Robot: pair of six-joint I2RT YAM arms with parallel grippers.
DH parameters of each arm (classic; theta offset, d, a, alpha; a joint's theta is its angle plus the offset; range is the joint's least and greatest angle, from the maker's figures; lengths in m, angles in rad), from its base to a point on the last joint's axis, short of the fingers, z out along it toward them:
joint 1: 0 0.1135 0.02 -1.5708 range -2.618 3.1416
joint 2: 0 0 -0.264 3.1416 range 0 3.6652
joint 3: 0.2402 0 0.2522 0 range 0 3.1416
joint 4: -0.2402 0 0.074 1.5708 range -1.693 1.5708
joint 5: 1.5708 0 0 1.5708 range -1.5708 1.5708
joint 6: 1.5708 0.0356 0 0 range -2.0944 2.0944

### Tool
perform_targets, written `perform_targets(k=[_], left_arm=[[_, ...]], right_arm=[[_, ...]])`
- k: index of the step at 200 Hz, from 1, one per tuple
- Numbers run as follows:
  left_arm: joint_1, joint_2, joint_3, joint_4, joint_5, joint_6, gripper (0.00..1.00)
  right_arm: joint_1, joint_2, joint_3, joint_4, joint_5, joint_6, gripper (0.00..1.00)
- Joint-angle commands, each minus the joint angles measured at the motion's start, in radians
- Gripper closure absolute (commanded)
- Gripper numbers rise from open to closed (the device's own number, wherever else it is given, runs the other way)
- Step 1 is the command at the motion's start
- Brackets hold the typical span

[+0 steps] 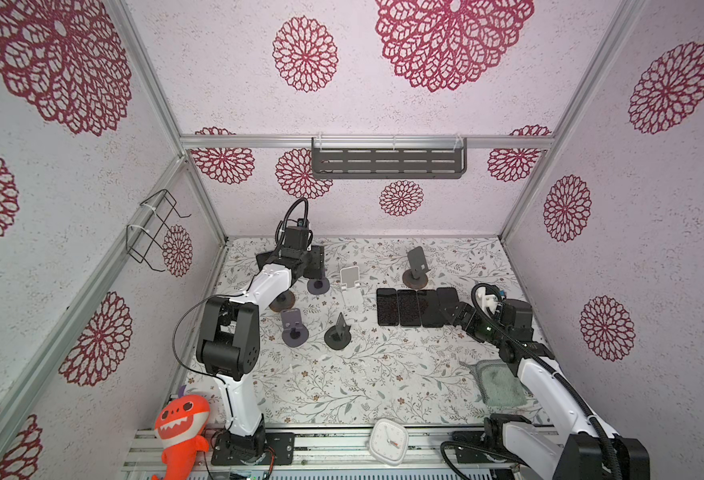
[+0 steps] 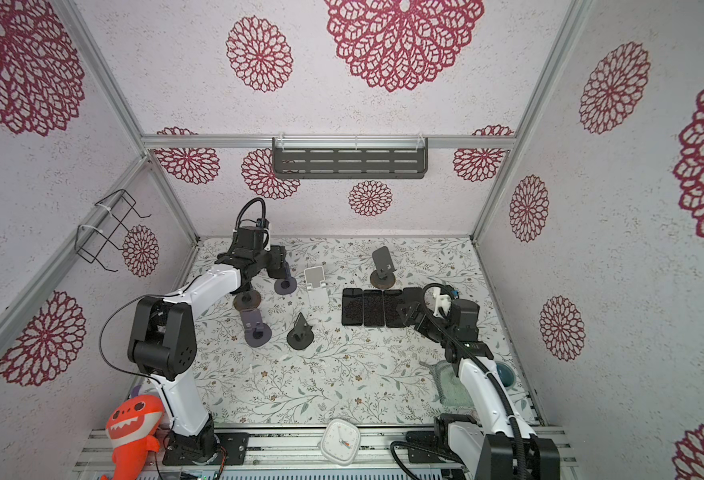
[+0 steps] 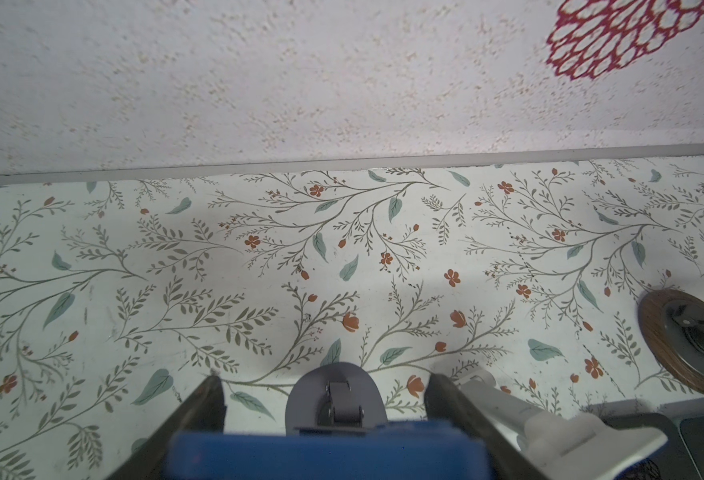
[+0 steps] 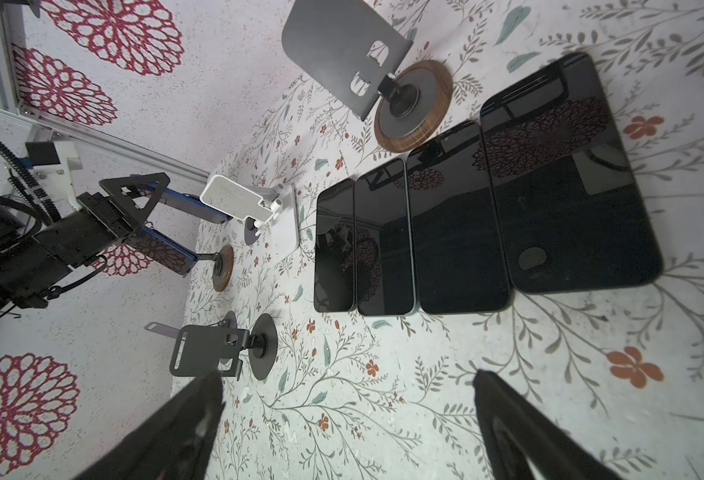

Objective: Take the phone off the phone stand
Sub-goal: 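Lift the blue-edged phone off its stand with the left gripper while the right gripper approaches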

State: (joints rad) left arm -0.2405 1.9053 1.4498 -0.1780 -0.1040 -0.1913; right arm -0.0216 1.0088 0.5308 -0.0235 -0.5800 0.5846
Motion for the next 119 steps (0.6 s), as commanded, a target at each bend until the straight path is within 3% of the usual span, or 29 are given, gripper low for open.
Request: perform_targets(k=[1,71,119], left_arm=[[-0.012,-0.065,0.047,-0.022,-0.005,0.009,0.28],[-0.026,-0.125,0.073,-0.084,-0.018,-0.019,0.29],[-0.060,-0.181,0.142,-0.266,-0.024,-0.071,0.29]], right_arm=[[0.006,-0.002,0.038,0.025,-0.010,-0.018,0.03],[0.007,-0.012,0.037,0.016,-0.009,-0.024,0.03],[0.010,-0.009,0.042,0.007,-0.015,-0.035,0.03]])
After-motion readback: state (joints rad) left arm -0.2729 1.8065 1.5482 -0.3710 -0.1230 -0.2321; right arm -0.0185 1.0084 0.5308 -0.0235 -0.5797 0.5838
